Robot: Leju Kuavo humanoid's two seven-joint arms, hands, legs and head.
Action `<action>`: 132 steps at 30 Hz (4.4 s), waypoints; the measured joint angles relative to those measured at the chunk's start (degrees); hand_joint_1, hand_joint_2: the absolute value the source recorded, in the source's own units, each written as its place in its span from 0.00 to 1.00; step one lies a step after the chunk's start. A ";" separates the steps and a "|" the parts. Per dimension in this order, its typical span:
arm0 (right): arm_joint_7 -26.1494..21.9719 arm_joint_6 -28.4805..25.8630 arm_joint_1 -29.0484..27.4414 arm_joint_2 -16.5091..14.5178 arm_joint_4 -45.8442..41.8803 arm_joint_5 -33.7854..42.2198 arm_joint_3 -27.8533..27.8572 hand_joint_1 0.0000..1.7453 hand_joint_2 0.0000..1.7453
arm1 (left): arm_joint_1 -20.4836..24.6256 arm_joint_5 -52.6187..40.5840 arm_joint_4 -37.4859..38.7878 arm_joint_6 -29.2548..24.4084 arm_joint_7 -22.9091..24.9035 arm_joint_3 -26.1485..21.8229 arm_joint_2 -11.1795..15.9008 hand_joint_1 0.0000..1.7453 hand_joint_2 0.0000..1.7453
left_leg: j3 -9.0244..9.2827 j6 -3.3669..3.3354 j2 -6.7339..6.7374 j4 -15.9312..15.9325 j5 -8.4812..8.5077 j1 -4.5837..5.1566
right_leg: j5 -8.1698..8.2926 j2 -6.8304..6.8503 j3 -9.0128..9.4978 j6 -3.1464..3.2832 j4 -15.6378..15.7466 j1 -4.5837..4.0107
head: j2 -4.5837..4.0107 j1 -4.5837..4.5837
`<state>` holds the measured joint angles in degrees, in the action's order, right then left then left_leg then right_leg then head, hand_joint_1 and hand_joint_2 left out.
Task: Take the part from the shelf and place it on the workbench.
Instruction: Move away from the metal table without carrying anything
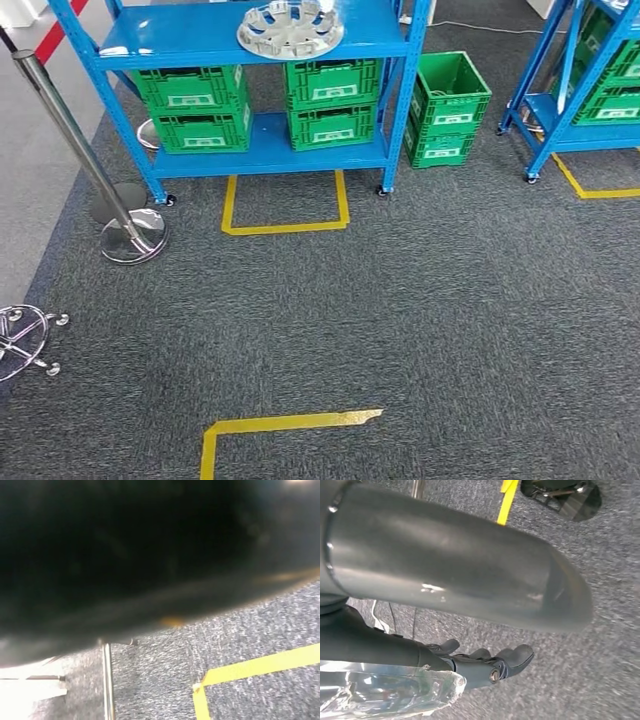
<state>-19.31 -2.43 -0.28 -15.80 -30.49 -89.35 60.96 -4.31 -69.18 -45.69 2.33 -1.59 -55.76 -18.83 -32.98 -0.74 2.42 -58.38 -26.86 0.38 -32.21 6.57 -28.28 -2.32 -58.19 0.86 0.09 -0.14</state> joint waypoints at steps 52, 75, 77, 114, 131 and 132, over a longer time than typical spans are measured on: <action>-0.26 6.16 1.24 -0.18 -0.48 0.04 7.91 0.00 0.00 | -0.77 1.13 -0.48 1.82 -2.10 1.89 0.08 0.00 0.00 | 1.06 1.09 -2.62 0.57 -0.19 -0.80 | 2.31 -5.88 -1.43 0.77 1.15 -0.09 | 0.00 -0.06; -1.32 8.41 2.56 0.77 3.43 1.44 12.57 0.00 0.00 | -0.71 -0.15 -0.48 1.81 -2.02 1.48 0.09 0.00 0.00 | 1.37 -0.32 -2.52 0.95 -0.23 -0.08 | 2.28 -5.99 -1.03 -0.60 1.33 0.81 | 0.00 -0.09; -1.31 8.32 2.79 1.05 3.65 1.41 12.82 0.00 0.00 | -0.68 -0.45 -0.48 1.80 -2.03 1.46 0.04 0.00 0.00 | 1.86 -0.96 -2.20 1.83 0.11 -0.38 | 0.49 -6.22 -2.36 -0.74 -1.36 0.73 | 0.00 0.09; -1.15 5.54 3.34 3.14 6.07 0.13 13.37 0.00 0.00 | -0.47 0.58 -0.48 1.12 -1.35 1.02 -0.03 0.00 0.00 | 1.55 0.41 -3.09 1.17 -0.25 -0.03 | 2.93 -8.03 -1.82 1.87 1.32 -0.01 | 0.00 0.38; -0.80 4.37 3.26 3.16 6.37 0.00 12.86 0.00 0.00 | -0.45 1.25 -0.48 0.73 -0.49 1.90 0.03 0.00 0.00 | 1.54 0.16 -3.09 1.10 -0.18 -0.08 | 2.99 -8.02 -1.47 0.82 1.41 -0.01 | 0.00 0.34; -0.78 4.32 3.26 3.16 6.38 0.00 12.78 0.00 0.00 | -0.45 1.26 -0.48 0.65 -0.17 1.91 0.03 0.00 0.00 | 1.54 0.16 -3.09 1.10 -0.18 -0.10 | 2.99 -8.02 -1.47 0.82 1.40 -0.03 | 0.00 0.34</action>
<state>-20.08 1.89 2.98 -12.63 -24.11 -89.35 73.74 -4.76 -67.92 -46.16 2.98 -1.76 -53.85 -18.80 -31.44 -0.58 -0.68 -57.29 -27.04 0.28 -29.22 -1.45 -29.75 -1.51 -56.79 0.83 0.09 0.20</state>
